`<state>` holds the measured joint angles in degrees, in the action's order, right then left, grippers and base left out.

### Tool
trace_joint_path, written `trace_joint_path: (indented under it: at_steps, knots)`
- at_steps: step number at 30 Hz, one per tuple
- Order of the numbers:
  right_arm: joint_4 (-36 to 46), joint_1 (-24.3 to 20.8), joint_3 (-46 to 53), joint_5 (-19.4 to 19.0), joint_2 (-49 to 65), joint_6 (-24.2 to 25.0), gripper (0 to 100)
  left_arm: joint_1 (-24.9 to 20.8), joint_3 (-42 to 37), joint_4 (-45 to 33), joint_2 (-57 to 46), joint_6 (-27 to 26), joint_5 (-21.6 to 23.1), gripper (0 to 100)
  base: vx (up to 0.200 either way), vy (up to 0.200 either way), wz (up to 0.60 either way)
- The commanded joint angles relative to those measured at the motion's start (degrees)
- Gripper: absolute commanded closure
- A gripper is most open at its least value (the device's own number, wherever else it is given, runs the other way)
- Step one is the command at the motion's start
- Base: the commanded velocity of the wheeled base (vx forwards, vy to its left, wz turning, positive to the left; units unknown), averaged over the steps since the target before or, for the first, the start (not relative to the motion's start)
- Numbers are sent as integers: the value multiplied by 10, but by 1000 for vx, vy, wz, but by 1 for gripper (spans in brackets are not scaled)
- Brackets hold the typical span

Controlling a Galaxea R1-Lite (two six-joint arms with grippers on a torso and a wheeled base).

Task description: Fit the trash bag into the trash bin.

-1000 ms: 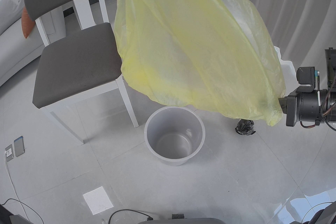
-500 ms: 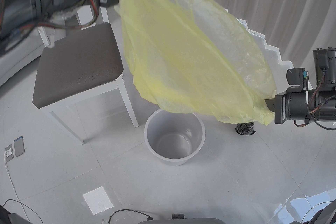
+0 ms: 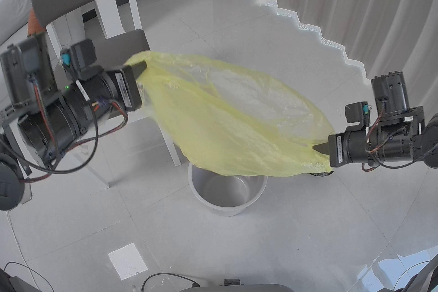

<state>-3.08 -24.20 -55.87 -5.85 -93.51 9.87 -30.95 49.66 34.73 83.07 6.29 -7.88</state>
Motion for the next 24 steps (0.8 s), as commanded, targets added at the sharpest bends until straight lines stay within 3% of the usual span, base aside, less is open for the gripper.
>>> trace_joint_path:
  at_steps: [1, 8, 12, 24]
  knots:
    - [-3, 1, -18, 1, -87, 20, 100, 28, -48, 45, 66, 41, 13, 100, 0, 0, 0]
    - [-63, 12, -13, -4, -149, 30, 100, 34, -54, 138, 149, 53, 15, 100, 0, 0, 0]
    - [-87, 23, -17, -27, -173, 33, 100, 37, -52, 189, 196, 61, 15, 100, 0, 0, 0]
    - [-106, 44, -13, -47, -240, 30, 100, 31, -56, 241, 279, 95, 14, 100, 0, 0, 0]
